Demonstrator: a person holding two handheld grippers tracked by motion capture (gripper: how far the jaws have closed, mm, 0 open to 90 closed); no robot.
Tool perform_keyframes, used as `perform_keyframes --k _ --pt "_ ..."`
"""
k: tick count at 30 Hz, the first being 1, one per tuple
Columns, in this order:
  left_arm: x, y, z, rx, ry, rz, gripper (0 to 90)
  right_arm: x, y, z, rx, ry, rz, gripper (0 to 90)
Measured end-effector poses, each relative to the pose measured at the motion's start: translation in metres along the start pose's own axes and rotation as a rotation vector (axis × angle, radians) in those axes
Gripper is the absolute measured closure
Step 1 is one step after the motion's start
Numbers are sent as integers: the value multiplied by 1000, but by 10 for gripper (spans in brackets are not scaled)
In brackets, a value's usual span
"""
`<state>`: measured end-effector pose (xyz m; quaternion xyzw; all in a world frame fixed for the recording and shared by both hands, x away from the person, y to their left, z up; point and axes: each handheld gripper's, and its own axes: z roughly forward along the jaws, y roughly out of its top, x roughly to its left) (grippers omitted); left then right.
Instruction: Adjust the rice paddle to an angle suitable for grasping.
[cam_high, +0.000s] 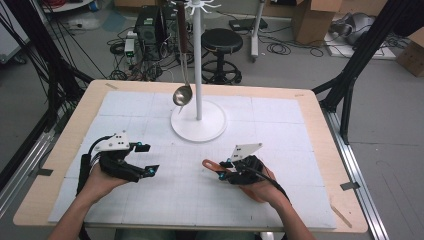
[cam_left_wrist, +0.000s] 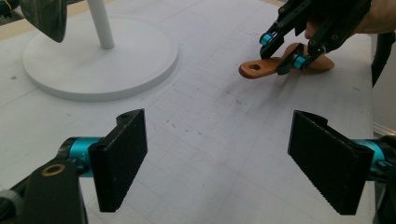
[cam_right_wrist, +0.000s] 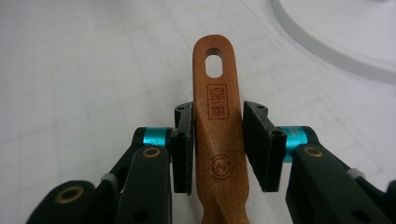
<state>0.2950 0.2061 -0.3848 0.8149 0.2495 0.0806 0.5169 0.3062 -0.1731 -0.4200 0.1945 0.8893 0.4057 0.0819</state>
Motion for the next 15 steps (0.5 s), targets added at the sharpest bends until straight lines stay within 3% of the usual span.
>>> perform_keyframes --k 6,15 --pt "-7 1 8 10 -34 14 241 15 13 2 -44 24 -38 651" --pt "-19 7 27 10 -118 29 325 31 30 6 -111 58 -81 651"
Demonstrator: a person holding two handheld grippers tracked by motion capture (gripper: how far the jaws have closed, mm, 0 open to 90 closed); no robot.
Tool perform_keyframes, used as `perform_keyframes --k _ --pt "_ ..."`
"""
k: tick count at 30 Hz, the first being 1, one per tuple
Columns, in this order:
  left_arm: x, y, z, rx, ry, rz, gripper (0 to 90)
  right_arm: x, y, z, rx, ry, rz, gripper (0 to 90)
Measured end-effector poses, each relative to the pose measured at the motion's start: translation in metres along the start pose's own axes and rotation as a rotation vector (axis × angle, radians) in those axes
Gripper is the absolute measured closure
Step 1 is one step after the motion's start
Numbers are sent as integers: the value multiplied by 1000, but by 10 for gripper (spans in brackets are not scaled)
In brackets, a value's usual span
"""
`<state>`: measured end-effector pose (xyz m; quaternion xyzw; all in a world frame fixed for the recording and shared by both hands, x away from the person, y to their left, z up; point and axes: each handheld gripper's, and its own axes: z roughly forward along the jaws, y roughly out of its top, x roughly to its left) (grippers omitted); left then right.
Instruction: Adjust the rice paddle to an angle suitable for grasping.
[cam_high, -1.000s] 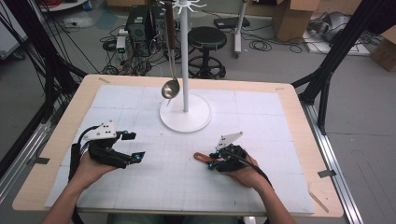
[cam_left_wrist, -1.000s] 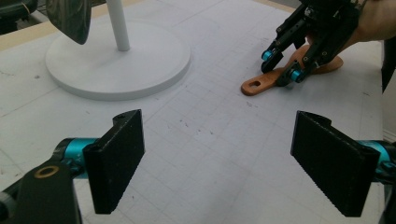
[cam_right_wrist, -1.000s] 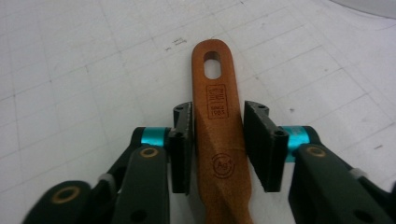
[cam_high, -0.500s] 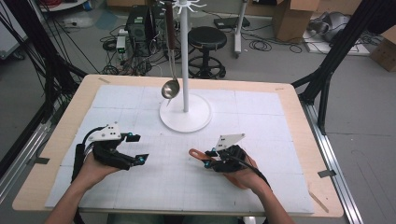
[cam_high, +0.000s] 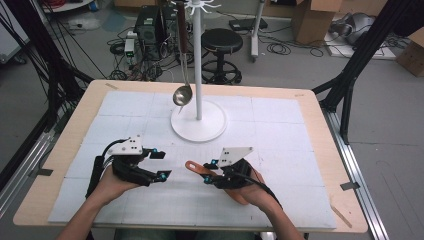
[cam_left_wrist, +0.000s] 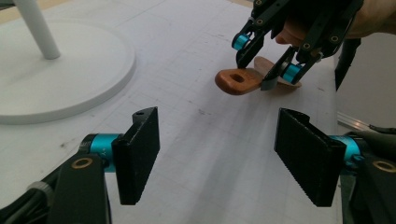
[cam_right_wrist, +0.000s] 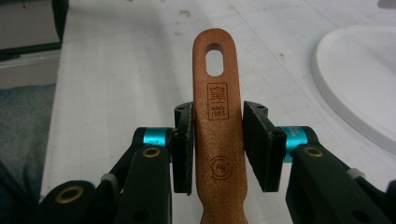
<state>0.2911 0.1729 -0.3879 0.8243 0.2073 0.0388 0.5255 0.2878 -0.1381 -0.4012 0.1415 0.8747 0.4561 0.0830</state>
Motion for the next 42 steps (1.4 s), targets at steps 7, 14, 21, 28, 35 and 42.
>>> perform_keyframes --k 7,14,21,28,35,42 --pt "-3 4 12 -2 -54 3 403 6 10 5 -24 13 -29 651" --pt "-6 6 20 5 -71 3 450 10 18 6 -35 19 -48 651" --pt "-6 8 24 -2 -96 -19 528 13 21 5 -40 14 -74 651" --pt "-8 9 32 5 -118 -21 593 13 21 3 -42 10 -75 651" --pt "-9 10 35 17 -118 -11 639 13 20 3 -38 16 -66 646" --pt "-8 10 34 18 -119 -7 639 6 14 5 4 43 -24 609"
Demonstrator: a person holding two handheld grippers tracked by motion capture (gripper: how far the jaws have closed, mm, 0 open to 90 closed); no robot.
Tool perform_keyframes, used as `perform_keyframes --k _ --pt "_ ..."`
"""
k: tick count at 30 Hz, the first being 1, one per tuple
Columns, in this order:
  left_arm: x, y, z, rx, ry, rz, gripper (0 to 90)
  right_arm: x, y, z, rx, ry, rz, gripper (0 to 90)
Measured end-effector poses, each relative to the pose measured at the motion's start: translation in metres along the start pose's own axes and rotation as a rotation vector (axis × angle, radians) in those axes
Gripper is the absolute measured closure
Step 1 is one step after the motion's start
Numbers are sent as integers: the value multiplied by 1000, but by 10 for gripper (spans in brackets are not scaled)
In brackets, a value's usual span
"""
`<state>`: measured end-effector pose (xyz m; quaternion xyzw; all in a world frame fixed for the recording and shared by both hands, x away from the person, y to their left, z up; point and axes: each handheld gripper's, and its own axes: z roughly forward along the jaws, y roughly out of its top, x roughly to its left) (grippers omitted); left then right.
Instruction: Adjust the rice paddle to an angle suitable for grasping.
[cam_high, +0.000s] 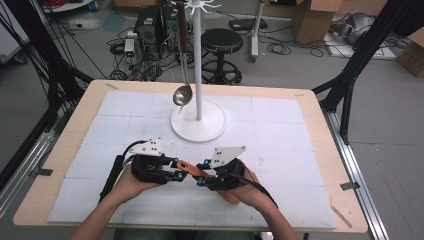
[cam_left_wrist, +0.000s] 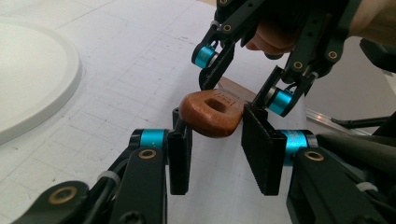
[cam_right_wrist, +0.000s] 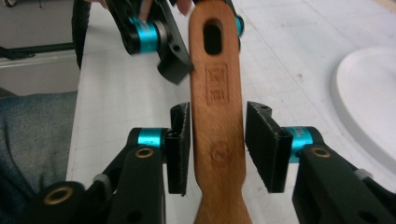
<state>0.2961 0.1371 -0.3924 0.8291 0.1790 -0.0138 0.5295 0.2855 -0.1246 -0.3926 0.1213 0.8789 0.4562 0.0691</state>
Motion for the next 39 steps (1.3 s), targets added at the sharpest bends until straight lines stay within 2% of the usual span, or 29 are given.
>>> perform_keyframes --k 7,12,14,25,29,36,39 --pt "0 2 1 -7 -4 0 628 -8 -10 -3 19 40 69 572" --pt "-1 4 1 -13 -6 -2 621 -10 -14 -3 41 59 91 586" --pt "-1 4 1 -15 -6 -2 613 -9 -13 -3 40 70 78 635" --pt "-4 7 -5 -29 0 8 590 0 0 3 11 53 55 644" --pt "-6 8 -9 -35 3 18 631 2 3 5 5 54 45 645" --pt "-8 10 -12 -49 -6 32 692 2 5 0 -20 54 69 647" --pt "-9 14 -13 -51 -1 35 675 2 6 -2 -39 55 81 649"
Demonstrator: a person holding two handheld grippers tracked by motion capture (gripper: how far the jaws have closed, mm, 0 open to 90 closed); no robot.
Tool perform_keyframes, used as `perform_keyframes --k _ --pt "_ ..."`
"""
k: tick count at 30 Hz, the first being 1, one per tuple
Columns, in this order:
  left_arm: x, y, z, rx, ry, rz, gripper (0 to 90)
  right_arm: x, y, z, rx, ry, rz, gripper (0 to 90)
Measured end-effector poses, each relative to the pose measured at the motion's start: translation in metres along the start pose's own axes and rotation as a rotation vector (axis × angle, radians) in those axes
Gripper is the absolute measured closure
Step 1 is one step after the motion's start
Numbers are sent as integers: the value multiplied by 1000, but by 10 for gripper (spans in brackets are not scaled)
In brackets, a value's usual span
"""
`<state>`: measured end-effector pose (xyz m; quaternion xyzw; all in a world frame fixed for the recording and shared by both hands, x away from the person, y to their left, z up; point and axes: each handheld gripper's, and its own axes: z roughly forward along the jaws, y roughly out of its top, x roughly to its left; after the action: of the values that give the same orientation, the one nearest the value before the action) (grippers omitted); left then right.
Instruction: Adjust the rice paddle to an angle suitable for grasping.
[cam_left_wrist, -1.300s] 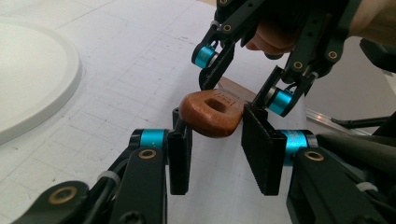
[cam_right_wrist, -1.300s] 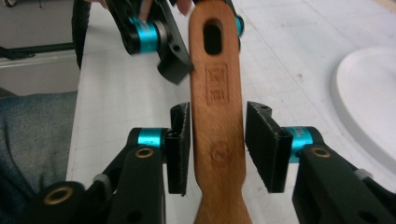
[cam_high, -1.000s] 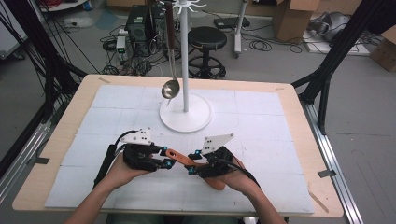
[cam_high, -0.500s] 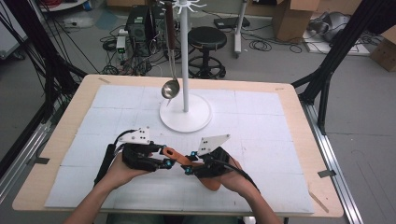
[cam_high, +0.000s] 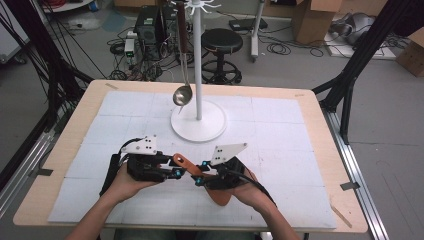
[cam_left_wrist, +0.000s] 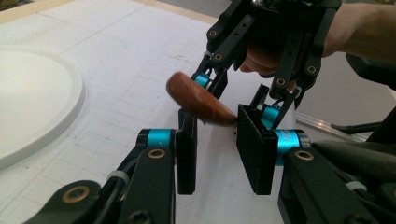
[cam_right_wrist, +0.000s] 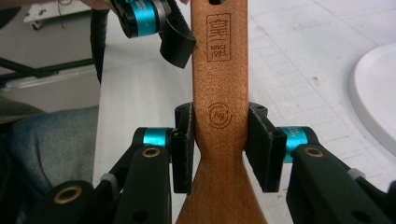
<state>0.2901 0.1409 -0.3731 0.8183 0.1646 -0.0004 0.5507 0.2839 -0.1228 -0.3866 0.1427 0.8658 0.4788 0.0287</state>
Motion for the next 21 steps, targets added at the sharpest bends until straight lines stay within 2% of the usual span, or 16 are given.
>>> perform_keyframes --k 5,10,16,21 --pt "-2 3 2 8 -13 0 625 2 5 -1 -17 -4 -14 653" --pt "-4 7 1 6 -12 11 624 7 10 0 -25 -4 -24 653" --pt "-6 11 -5 -14 -16 25 678 9 14 0 -49 -15 -18 653" --pt "-7 13 -9 -19 -4 31 687 8 17 0 -69 7 9 657"
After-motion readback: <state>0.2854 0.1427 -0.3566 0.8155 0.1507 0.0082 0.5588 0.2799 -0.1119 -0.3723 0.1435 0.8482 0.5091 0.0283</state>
